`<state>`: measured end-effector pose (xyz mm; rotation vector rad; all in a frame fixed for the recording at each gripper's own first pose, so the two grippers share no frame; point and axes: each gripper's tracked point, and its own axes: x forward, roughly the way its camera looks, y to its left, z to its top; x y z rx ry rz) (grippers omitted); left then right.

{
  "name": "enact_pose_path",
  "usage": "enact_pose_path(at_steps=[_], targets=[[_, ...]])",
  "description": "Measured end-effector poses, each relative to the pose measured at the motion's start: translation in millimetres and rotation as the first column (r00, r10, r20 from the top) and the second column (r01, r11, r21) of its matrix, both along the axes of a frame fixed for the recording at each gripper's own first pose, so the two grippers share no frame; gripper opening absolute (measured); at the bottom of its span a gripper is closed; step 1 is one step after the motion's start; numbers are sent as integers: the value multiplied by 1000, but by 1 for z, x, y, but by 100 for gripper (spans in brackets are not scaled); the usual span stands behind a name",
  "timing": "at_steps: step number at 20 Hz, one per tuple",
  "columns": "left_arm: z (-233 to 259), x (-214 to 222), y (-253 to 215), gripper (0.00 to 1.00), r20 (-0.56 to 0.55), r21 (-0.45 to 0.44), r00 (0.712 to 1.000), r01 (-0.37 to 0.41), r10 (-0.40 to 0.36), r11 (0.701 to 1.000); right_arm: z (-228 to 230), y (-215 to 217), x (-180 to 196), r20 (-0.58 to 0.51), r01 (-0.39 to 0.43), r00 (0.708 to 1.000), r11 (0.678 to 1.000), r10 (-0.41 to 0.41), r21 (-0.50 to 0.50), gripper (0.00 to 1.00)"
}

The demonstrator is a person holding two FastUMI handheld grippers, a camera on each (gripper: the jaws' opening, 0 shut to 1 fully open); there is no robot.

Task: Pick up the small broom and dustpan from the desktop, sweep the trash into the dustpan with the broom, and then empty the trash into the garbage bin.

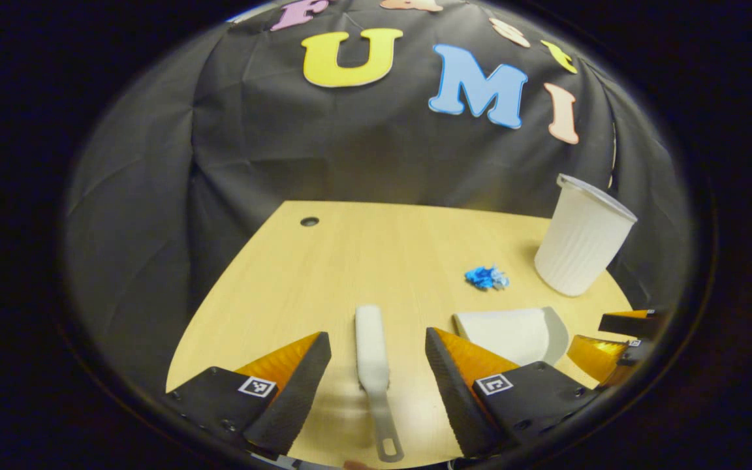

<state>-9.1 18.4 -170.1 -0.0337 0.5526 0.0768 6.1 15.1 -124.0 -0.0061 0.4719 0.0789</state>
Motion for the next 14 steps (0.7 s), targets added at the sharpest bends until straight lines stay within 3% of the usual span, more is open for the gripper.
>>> enact_pose_path(at_steps=[8,14], targets=[[-67,-1,4,95,-230,34,972,55,-46,998,-45,-1,1,-222,79,973,996,-66,48,95],[-99,3,9,95,-345,-2,938,43,-42,999,-79,6,-3,-361,88,931,990,-44,107,96]])
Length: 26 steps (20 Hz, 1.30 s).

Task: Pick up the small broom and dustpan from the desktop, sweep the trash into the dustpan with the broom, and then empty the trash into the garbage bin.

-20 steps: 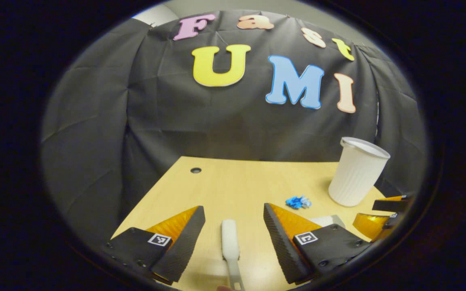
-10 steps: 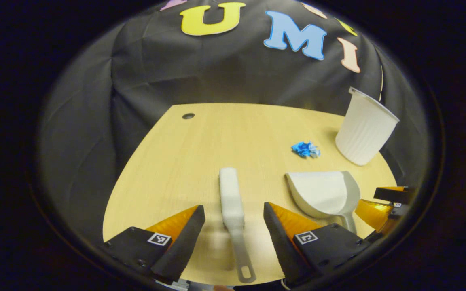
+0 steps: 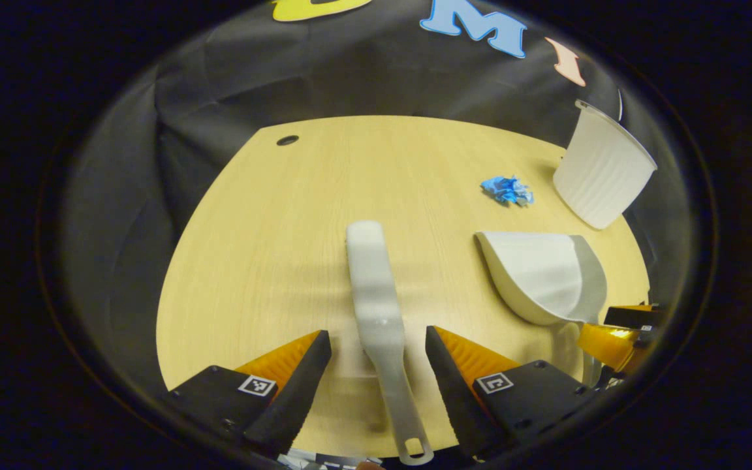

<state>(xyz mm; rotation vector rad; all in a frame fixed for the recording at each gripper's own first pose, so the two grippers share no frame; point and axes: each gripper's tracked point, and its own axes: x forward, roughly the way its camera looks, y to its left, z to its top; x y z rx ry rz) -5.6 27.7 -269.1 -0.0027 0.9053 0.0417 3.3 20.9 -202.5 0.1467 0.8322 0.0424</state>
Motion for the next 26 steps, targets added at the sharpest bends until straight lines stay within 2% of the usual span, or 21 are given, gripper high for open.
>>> enact_pose_path(at_steps=[5,10,12,14,15,16,17,18,19,24,25,26], targets=[[-24,3,0,95,-80,4,997,1,-1,1000,-20,4,7,-69,-7,998,1000,7,9,96],[-41,12,1,95,-120,13,993,16,-14,1000,-36,-1,18,-99,-19,995,999,15,-45,96],[-43,16,7,88,-123,36,992,19,-14,999,-37,-3,20,-101,-31,995,998,25,-59,87],[-41,20,8,75,-108,51,994,30,-24,998,-40,-8,23,-92,-32,995,996,24,-83,84],[-40,21,5,71,-106,46,994,37,-32,998,-41,-9,24,-90,-31,996,996,24,-82,65],[-41,22,5,65,-101,48,994,36,-31,998,-42,-9,25,-91,-33,995,996,26,-78,58],[-41,23,4,51,-98,47,995,39,-34,998,-43,-7,23,-89,-37,996,997,31,-69,57],[-41,26,3,59,-92,49,995,43,-38,998,-42,-10,23,-91,-29,996,996,21,-81,55],[-42,26,1,55,-91,47,995,53,-48,998,-42,-11,23,-90,-41,995,996,34,-84,37],[-38,31,3,51,-69,56,994,92,-88,994,-43,-18,23,-82,-75,994,992,66,-103,35],[-36,33,4,46,-67,59,994,93,-89,994,-43,-19,25,-77,-80,994,991,72,-103,35],[-36,35,4,45,-65,54,994,96,-92,994,-43,-21,24,-74,-89,994,991,81,-105,35]])
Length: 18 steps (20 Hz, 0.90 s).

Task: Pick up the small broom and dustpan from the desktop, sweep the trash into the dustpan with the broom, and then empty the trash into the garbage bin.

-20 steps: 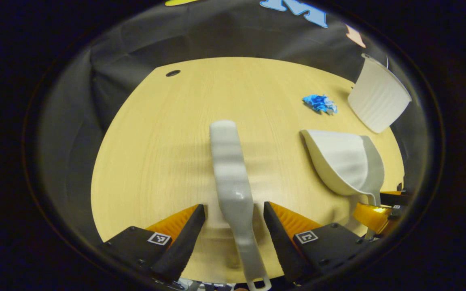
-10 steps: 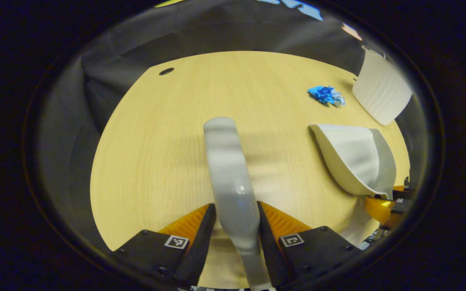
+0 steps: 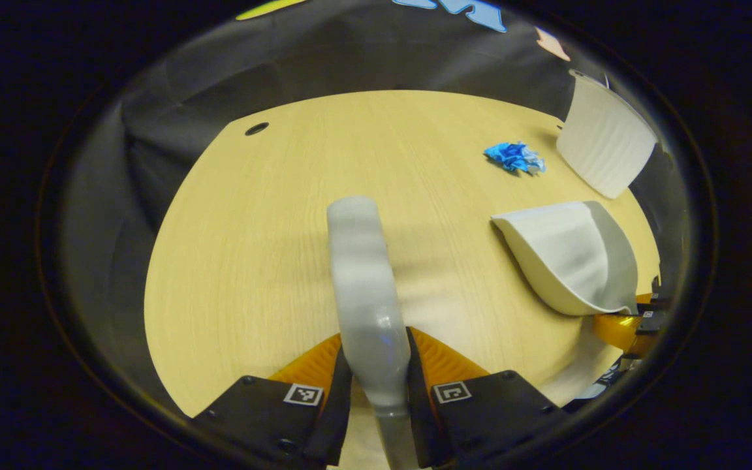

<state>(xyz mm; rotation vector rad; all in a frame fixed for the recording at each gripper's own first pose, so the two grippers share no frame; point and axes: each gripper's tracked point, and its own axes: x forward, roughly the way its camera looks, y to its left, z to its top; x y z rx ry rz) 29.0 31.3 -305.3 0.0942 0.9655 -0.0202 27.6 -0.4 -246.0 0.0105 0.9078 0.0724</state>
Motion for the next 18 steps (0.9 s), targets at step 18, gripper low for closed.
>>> enact_pose_path(at_steps=[18], targets=[[46,130,-75,49,138,-14,979,156,-152,988,11,-56,22,66,-74,995,997,76,-33,35]])
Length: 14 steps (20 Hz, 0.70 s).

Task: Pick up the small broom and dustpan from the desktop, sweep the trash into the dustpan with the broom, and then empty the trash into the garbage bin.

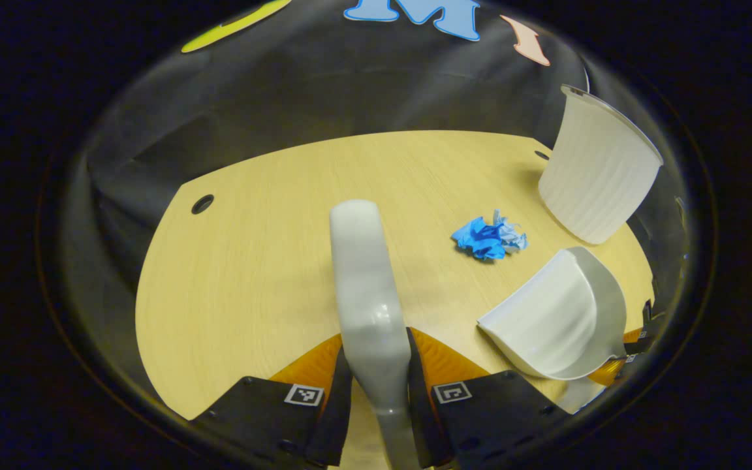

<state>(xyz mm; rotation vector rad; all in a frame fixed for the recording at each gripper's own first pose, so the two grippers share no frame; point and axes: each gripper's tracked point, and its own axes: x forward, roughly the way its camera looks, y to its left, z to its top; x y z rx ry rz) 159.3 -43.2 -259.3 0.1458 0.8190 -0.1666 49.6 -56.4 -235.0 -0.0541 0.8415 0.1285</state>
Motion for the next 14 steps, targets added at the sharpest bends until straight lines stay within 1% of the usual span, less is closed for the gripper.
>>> enact_pose_path(at_steps=[2,4,8,9,12,13,14], targets=[[-4,12,-12,50,3,-2,1000,24,-24,1000,0,-5,5,3,-10,1000,1000,10,-2,35],[-7,25,-22,47,2,4,998,60,-60,998,0,-8,8,6,-37,999,999,37,-11,35],[-9,55,-34,47,-6,68,986,167,-167,984,2,-11,12,16,-133,991,990,134,-52,35],[-10,61,-38,49,-21,74,981,195,-194,978,2,-12,12,12,-156,988,986,157,-56,35],[-16,74,-53,47,-53,109,952,306,-302,946,5,-15,16,3,-187,982,981,188,-54,35],[-17,75,-61,49,-64,111,939,343,-337,933,6,-18,18,-1,-195,981,979,195,-60,35],[-21,77,-69,49,-77,112,924,381,-374,918,6,-19,23,-4,-202,979,977,203,-62,35]])
